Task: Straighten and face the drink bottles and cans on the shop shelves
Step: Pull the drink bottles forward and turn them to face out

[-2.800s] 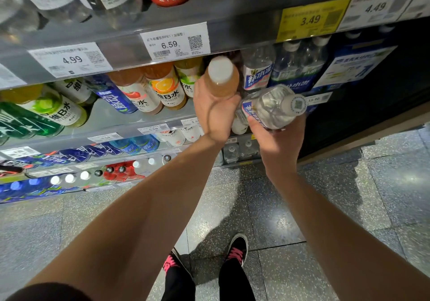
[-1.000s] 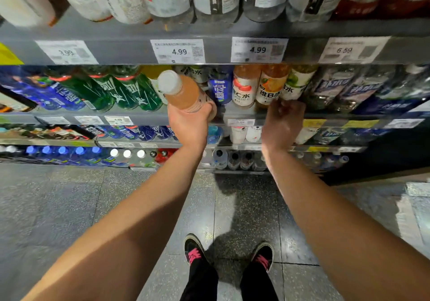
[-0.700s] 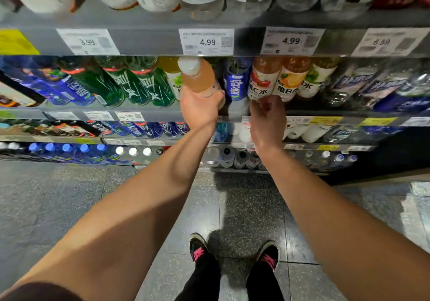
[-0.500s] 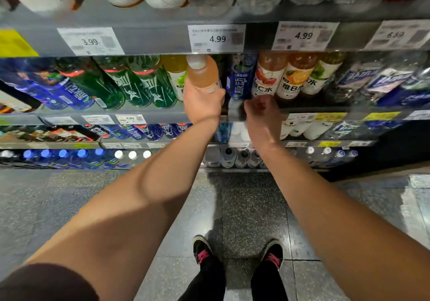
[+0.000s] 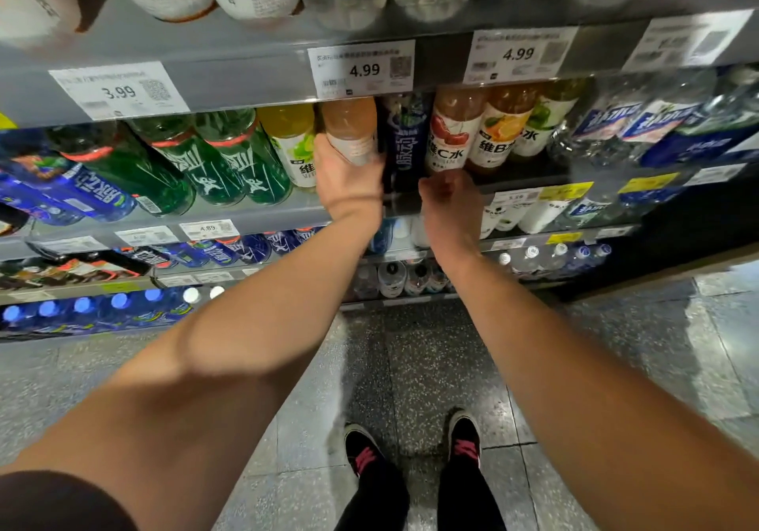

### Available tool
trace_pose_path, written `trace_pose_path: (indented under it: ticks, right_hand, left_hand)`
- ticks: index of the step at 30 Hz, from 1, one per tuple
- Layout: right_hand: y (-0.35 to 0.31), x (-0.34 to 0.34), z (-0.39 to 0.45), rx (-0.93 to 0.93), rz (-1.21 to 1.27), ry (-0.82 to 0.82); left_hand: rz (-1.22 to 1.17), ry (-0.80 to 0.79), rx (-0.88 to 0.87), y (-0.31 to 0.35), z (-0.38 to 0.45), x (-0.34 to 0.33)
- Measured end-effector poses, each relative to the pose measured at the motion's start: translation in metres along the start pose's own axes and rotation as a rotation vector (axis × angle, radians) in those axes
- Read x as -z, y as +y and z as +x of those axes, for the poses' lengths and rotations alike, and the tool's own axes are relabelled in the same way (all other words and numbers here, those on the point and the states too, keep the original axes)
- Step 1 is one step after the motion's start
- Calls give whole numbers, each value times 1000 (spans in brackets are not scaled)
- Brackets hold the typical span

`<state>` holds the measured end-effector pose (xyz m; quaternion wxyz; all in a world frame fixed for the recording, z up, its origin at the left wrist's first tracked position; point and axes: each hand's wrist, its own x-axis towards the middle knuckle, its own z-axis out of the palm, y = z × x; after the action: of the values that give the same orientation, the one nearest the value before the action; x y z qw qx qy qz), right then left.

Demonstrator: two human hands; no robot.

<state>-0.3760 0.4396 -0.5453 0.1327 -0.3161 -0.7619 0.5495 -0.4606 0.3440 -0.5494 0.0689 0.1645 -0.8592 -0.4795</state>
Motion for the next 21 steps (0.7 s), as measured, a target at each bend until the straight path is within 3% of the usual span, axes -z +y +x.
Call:
trace_pose_path:
  ticks: [7,12,21]
  right_hand:
    - [-21,-20,2,130,24,-14]
    - [-29,-41,3,181,-69,130]
    - [-43,-72,10,111,84,253]
  left_hand:
    - [-100,68,35,5,-8,-2]
    - [-133,205,20,6,-16,0]
    - [-136,165,-39,-14,-8,17]
